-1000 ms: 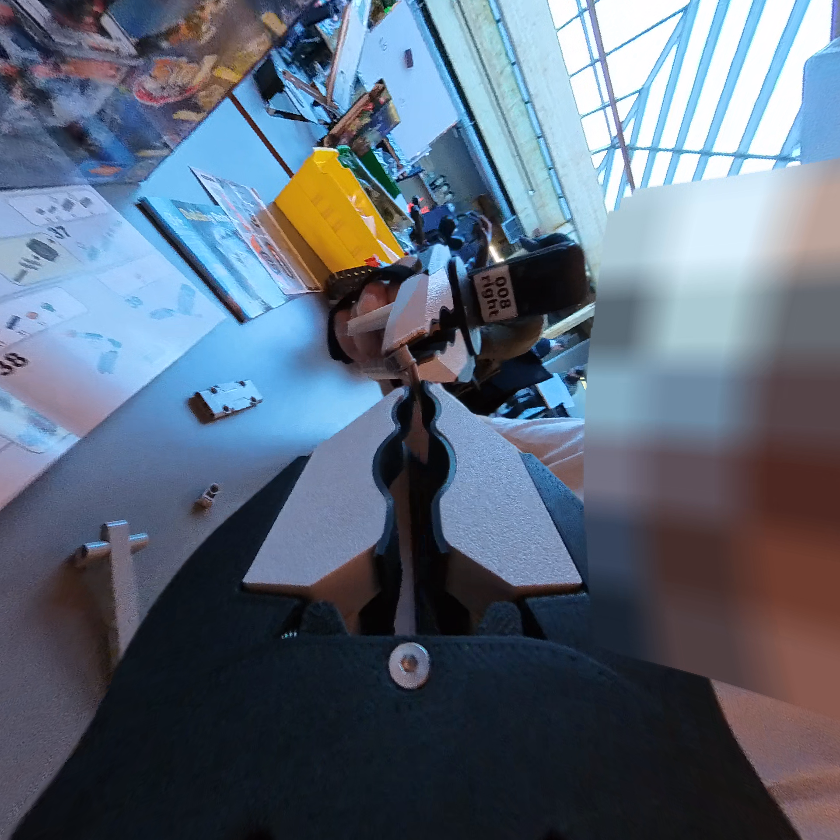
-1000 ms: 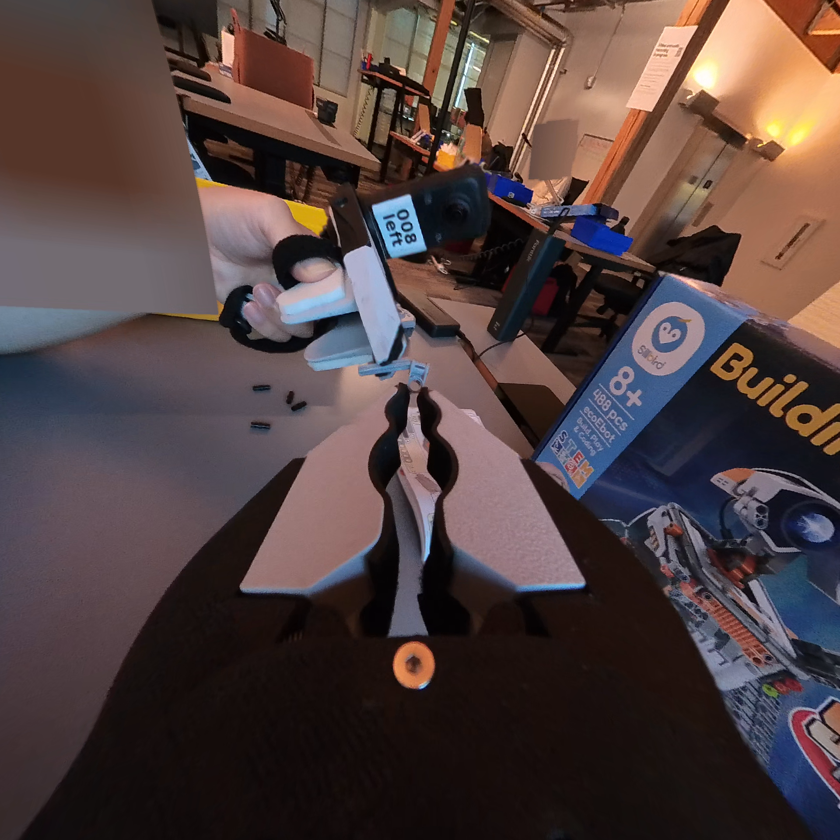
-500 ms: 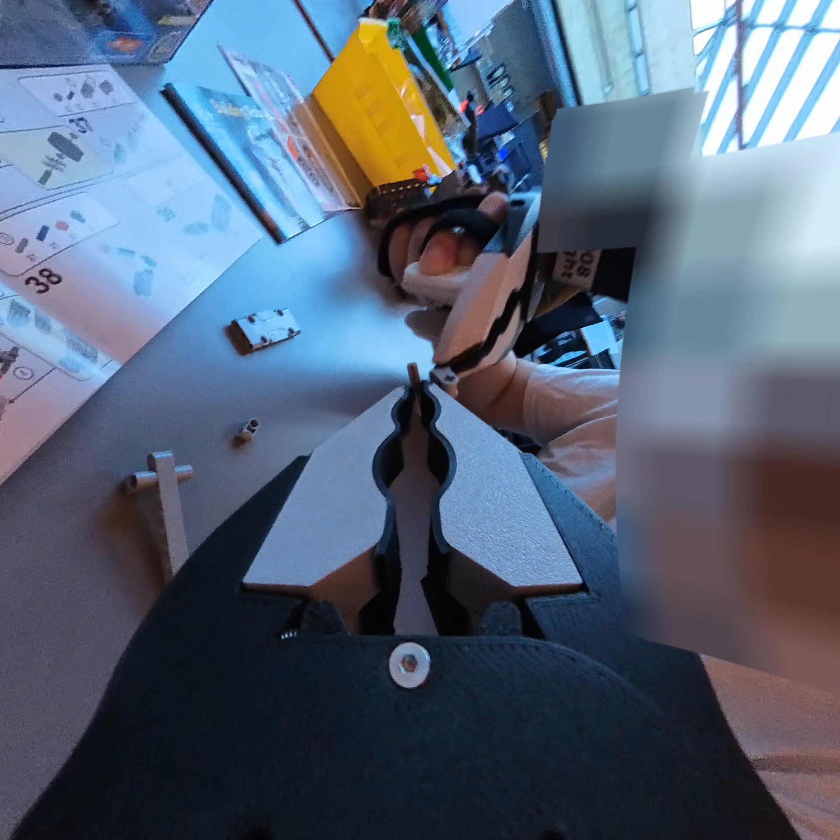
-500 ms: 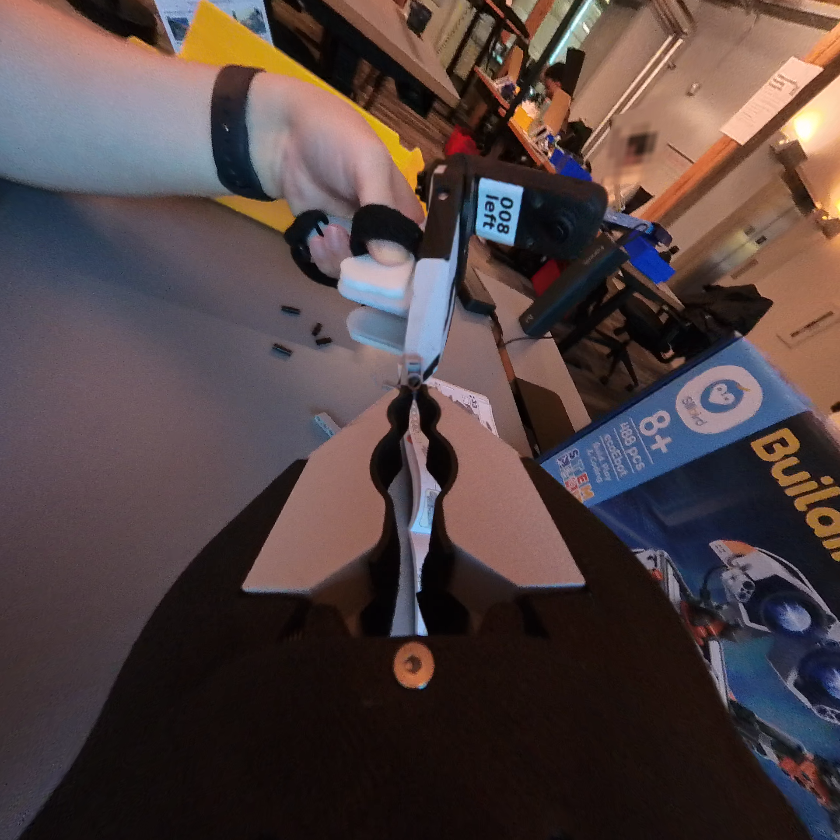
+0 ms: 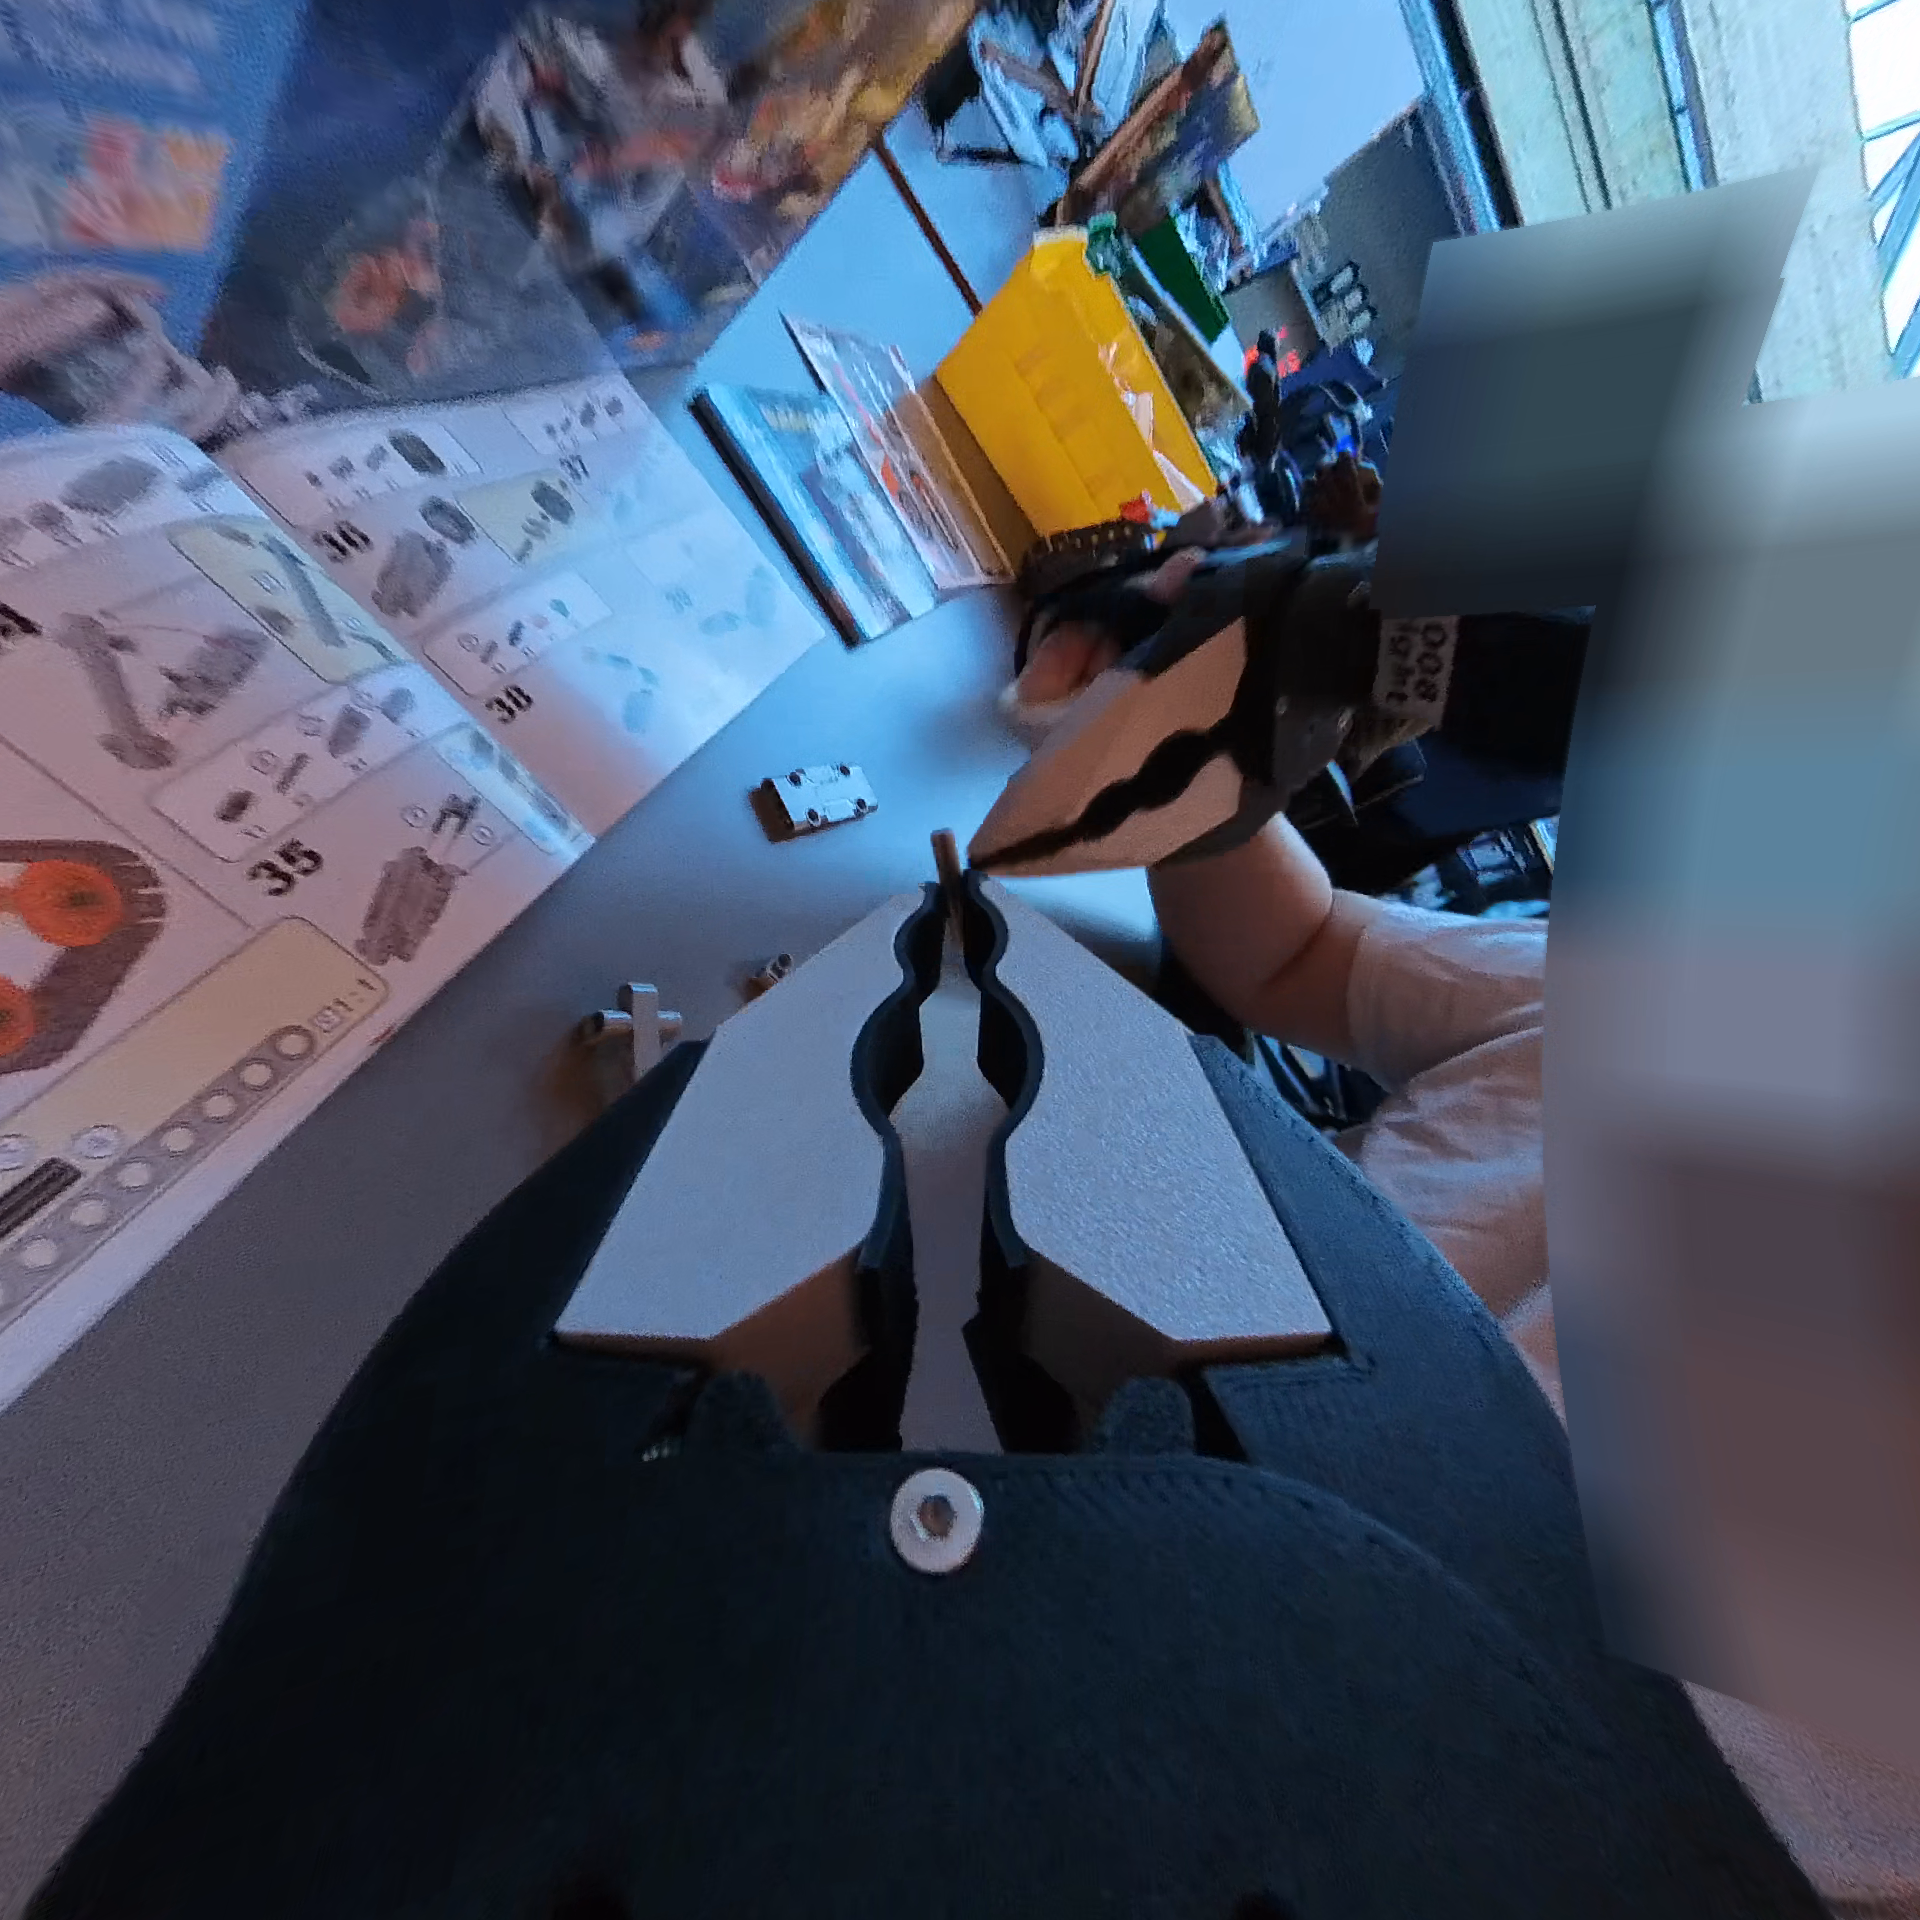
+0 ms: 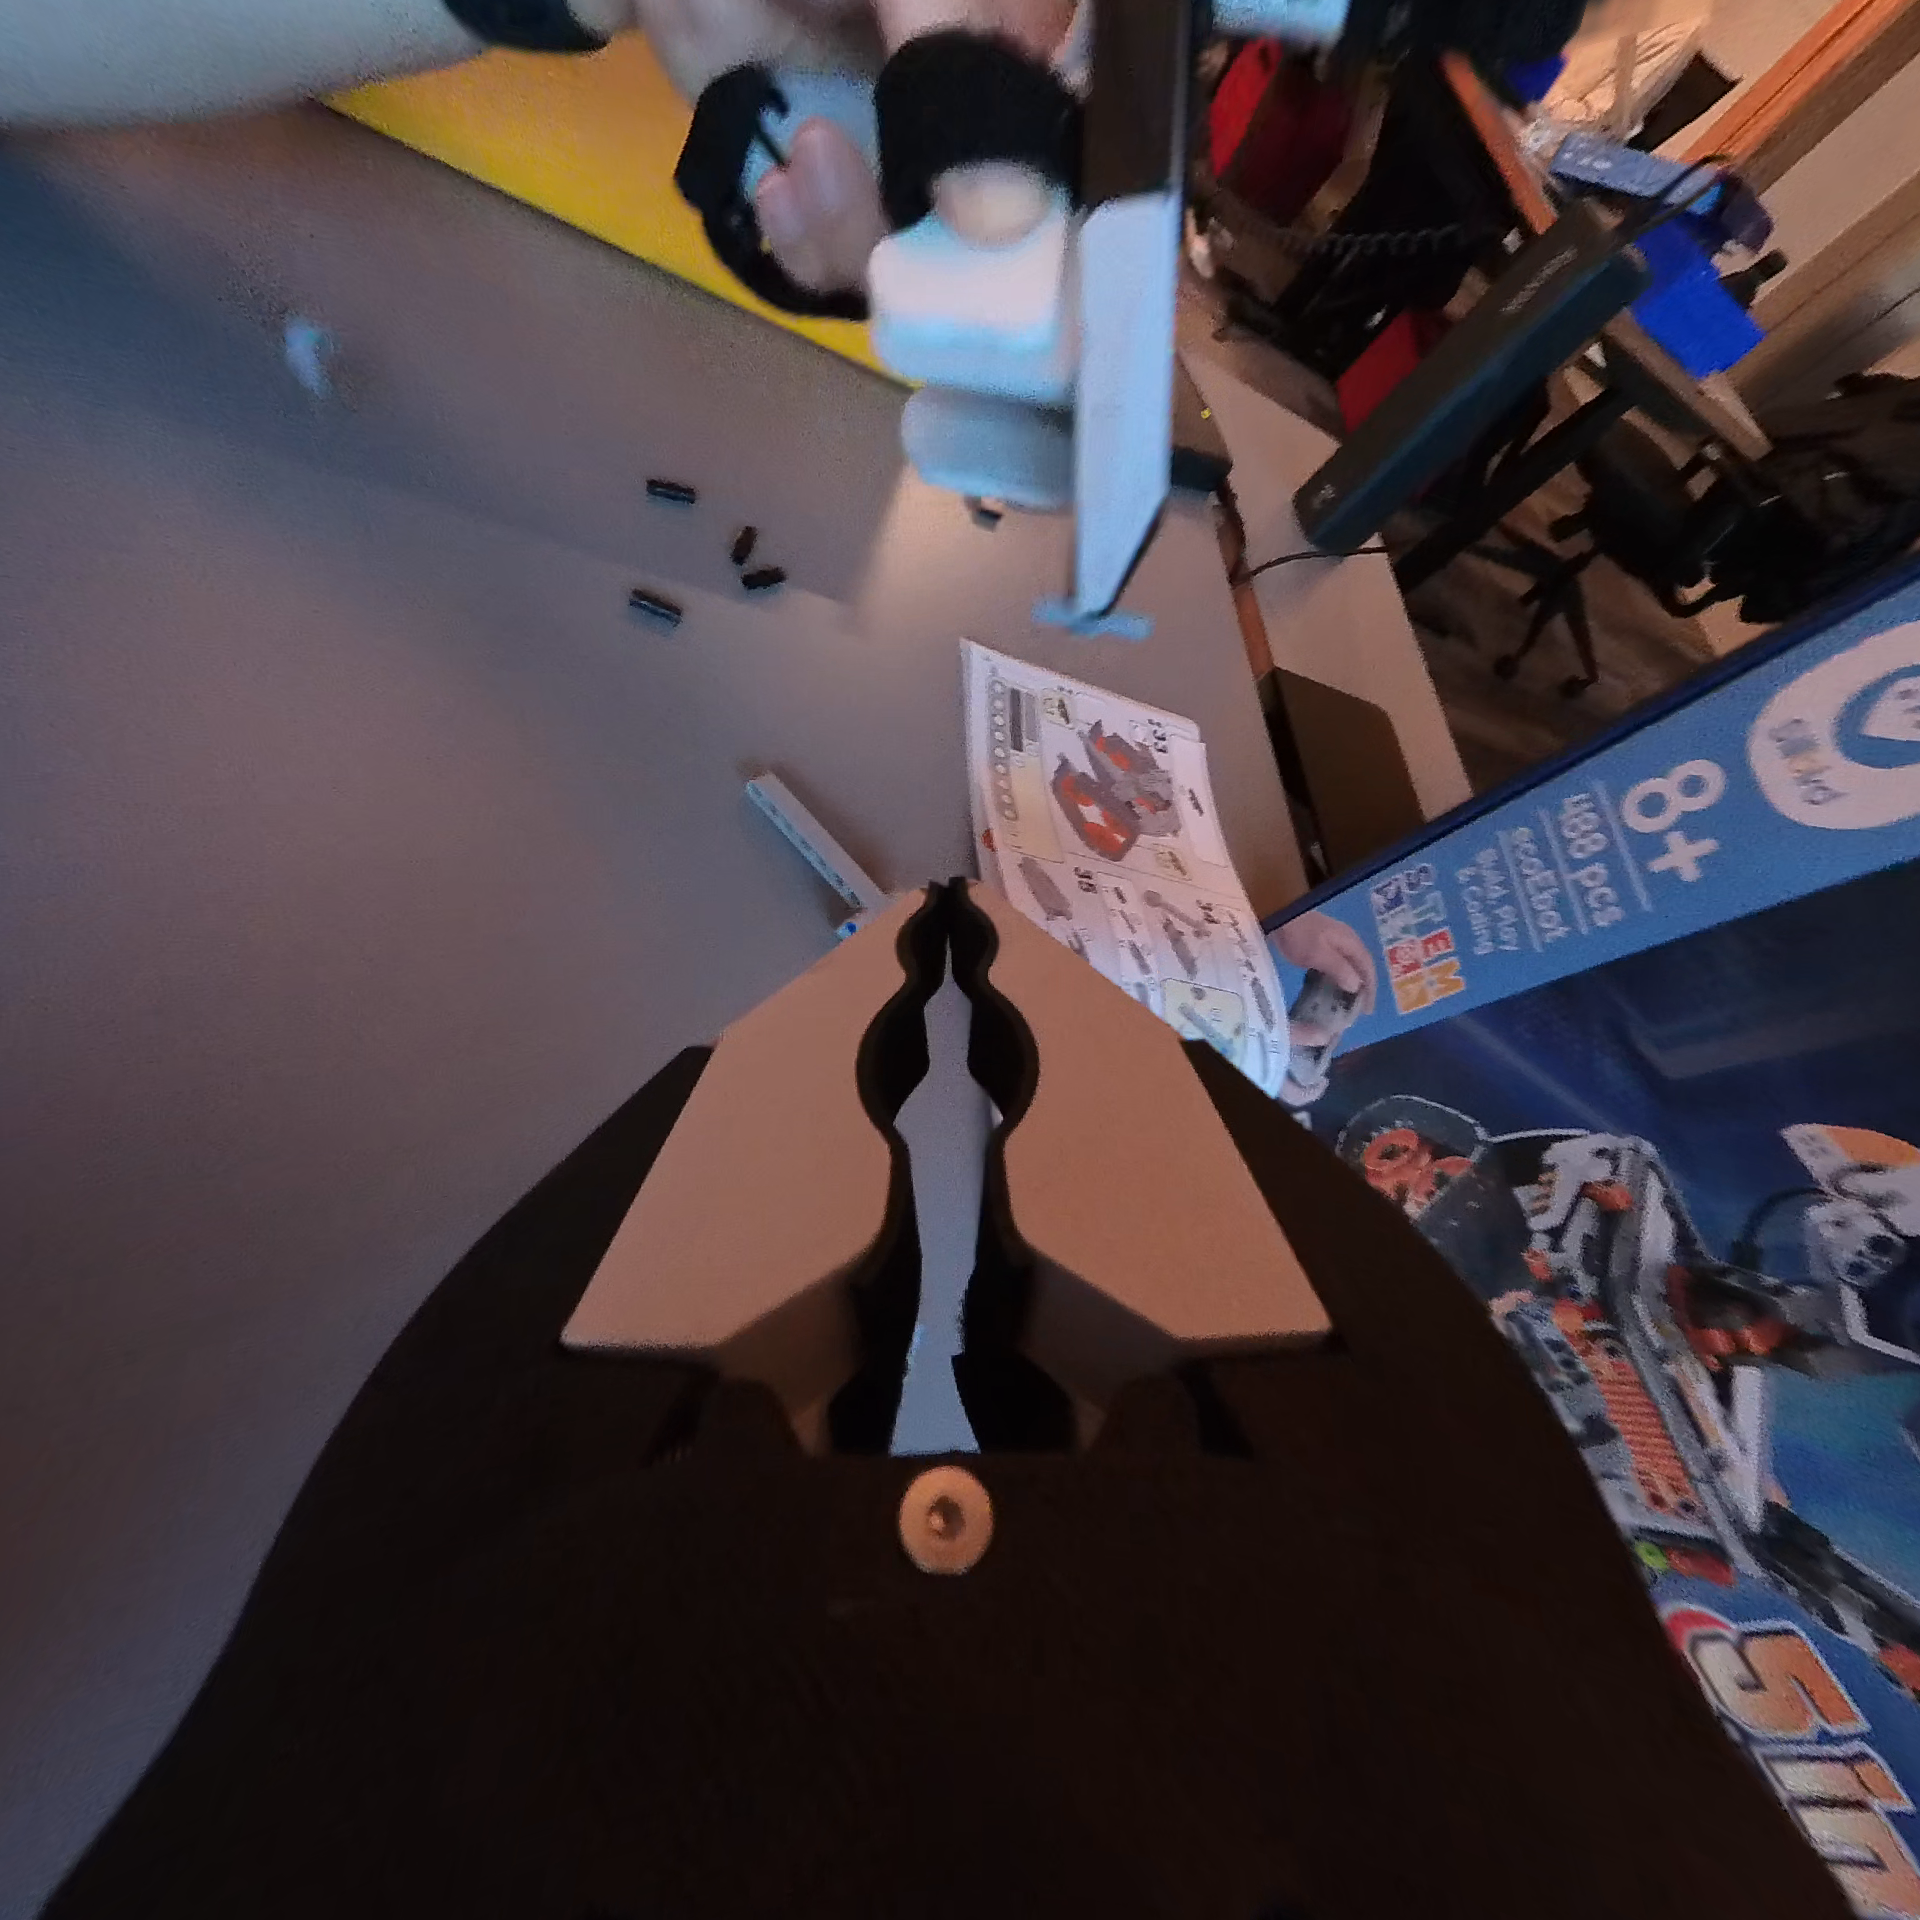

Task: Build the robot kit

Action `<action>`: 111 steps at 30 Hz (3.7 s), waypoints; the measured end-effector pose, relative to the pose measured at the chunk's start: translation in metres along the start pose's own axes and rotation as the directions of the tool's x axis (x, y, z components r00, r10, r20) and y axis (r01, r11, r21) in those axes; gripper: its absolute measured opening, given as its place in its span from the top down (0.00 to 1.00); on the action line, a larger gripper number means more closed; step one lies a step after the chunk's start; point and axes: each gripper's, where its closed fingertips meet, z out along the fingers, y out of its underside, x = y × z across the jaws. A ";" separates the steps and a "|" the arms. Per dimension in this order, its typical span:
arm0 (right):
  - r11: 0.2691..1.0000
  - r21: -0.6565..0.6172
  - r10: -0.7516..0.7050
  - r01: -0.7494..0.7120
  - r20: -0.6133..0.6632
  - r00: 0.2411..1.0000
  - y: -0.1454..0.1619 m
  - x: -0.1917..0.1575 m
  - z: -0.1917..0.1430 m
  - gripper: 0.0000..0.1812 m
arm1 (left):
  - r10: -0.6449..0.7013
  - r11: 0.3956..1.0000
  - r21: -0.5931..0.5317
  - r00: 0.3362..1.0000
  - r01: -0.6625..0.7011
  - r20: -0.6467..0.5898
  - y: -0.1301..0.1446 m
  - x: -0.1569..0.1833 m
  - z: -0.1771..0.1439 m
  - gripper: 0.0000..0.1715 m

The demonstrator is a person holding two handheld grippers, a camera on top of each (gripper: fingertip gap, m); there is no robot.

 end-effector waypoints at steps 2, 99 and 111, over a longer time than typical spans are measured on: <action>1.000 -0.014 0.005 -0.005 0.023 1.000 0.002 -0.006 0.006 1.00 | 0.015 0.999 0.038 1.000 -0.016 0.011 -0.007 0.003 -0.010 1.00; 0.933 0.357 0.016 -0.037 0.060 0.998 -0.047 -0.159 -0.084 0.92 | 0.128 0.553 -0.826 0.991 -0.108 -0.043 0.176 0.136 0.054 0.99; 0.937 0.348 -0.001 -0.031 0.091 0.996 -0.051 -0.166 -0.084 0.92 | -0.021 0.522 -0.853 0.999 -0.011 -0.026 0.179 0.137 0.065 1.00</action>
